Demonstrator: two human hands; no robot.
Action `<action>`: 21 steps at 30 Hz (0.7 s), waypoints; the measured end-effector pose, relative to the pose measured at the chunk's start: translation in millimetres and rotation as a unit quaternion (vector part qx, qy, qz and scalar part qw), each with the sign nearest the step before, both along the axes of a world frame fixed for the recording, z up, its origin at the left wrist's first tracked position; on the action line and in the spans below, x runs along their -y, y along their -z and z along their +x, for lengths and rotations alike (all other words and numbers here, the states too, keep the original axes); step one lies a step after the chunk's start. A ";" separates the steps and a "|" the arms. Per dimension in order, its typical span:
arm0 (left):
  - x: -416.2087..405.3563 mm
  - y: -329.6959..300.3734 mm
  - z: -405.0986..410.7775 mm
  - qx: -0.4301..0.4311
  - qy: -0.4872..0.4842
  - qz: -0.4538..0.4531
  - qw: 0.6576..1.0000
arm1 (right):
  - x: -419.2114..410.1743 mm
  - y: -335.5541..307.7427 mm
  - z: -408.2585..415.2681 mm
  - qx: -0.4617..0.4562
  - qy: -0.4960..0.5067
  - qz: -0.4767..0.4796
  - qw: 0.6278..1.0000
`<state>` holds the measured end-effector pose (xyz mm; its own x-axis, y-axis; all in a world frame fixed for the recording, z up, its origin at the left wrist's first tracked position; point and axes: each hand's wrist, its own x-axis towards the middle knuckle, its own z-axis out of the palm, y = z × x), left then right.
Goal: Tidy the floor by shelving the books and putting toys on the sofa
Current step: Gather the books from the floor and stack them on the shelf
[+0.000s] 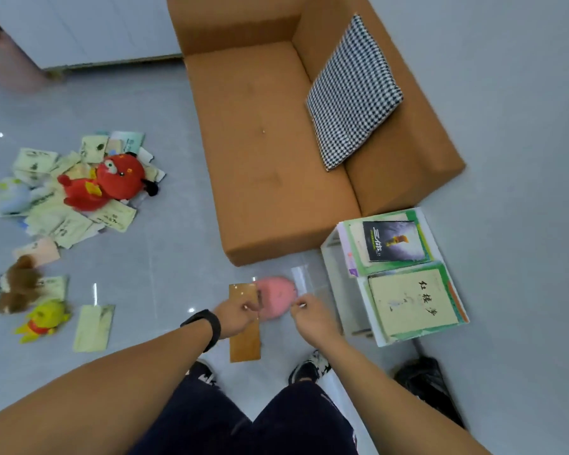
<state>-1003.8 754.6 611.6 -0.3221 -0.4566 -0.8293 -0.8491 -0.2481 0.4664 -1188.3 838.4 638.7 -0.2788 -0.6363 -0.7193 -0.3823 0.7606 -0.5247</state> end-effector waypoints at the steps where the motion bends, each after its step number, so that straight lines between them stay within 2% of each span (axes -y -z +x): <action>1: 2.2 1.1 39.4 0.008 -0.034 0.018 0.999 | 9.4 -3.9 36.4 -0.001 -0.021 0.001 1.000; 7: 9.7 0.8 199.4 -0.008 -0.149 0.058 0.987 | 63.4 -22.9 207.0 0.050 -0.077 -0.024 0.995; 9: 10.4 -2.2 255.1 -0.014 -0.211 0.056 0.976 | 77.8 -23.8 265.4 0.072 -0.136 -0.016 0.988; 11: 9.4 -3.3 295.8 -0.016 -0.291 0.052 0.955 | 88.1 -28.1 304.4 0.087 -0.185 0.002 0.979; 15: 4.2 -2.7 360.5 -0.026 -0.448 0.053 0.892 | 122.5 -35.8 363.3 0.094 -0.276 0.014 0.956; 18: 7.3 4.6 384.0 -0.017 -0.481 0.065 0.874 | 156.3 -36.2 388.8 0.100 -0.301 0.013 0.948; 21: 23.4 10.6 393.9 -0.008 -0.471 0.068 0.879 | 190.1 -31.3 404.9 0.111 -0.299 0.007 0.948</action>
<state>-609.9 731.2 601.0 0.1340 -0.4244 -0.8955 -0.2298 -0.8923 0.3885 -783.4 648.3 670.1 0.2876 -0.6224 -0.7280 -0.6295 0.4500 -0.6334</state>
